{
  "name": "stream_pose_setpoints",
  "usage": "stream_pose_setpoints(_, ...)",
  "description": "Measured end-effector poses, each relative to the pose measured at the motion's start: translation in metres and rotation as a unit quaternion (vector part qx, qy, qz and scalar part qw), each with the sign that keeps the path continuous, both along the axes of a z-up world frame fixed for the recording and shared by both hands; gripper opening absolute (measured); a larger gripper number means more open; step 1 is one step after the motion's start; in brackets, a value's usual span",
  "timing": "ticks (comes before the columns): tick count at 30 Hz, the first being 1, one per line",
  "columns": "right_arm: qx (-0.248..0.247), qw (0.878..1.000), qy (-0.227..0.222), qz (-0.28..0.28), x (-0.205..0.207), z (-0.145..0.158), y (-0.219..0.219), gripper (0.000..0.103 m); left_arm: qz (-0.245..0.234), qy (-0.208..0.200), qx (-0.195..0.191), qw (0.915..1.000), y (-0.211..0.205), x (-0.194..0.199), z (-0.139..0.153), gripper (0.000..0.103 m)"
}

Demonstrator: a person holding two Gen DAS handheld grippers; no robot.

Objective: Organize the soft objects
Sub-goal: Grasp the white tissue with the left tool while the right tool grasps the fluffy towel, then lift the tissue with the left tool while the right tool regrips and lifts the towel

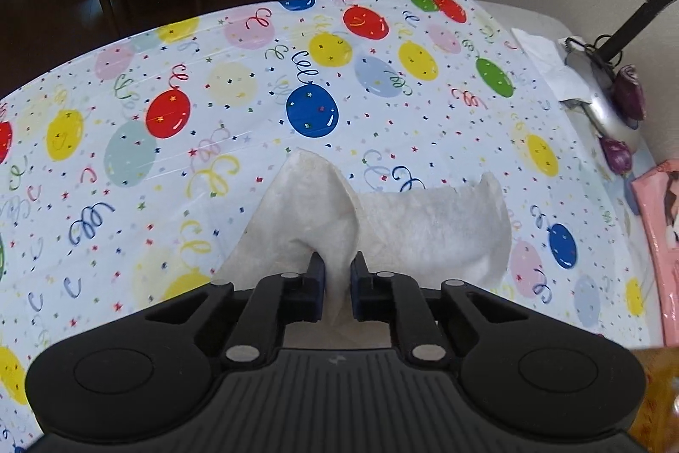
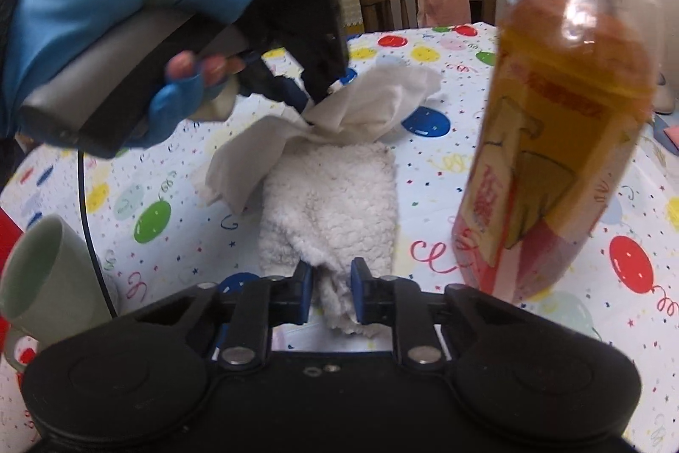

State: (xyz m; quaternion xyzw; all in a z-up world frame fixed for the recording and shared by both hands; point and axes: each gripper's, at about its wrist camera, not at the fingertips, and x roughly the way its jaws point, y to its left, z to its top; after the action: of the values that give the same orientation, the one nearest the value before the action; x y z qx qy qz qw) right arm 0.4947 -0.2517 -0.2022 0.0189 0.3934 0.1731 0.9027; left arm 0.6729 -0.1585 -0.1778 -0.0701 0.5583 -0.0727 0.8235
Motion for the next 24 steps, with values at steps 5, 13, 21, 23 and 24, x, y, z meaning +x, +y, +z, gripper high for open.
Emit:
stream_pose_setpoints(5, 0.021, 1.000, -0.004, -0.004, -0.009, 0.011, -0.014, 0.012, -0.005, -0.014, -0.012, 0.9998, 0.006, -0.020, 0.018, 0.009)
stream_pose_setpoints(13, 0.054, 0.998, -0.010, -0.007, -0.032, 0.034, -0.042, 0.009, -0.007, -0.032, -0.037, 0.9988, 0.018, -0.053, 0.051, 0.009)
stream_pose_setpoints(21, 0.078, 0.997, -0.026, -0.008, -0.057, 0.064, -0.063, 0.008, -0.007, -0.050, -0.064, 0.9966, 0.035, -0.095, 0.086, 0.009)
stream_pose_setpoints(23, 0.077, 0.997, -0.026, -0.002, -0.063, 0.072, -0.068, 0.008, -0.010, -0.052, -0.073, 0.9959, 0.038, -0.106, 0.094, 0.009)
stream_pose_setpoints(24, 0.075, 0.997, -0.024, 0.002, -0.066, 0.074, -0.069, 0.008, -0.011, -0.053, -0.076, 0.9956, 0.040, -0.112, 0.096, 0.009)
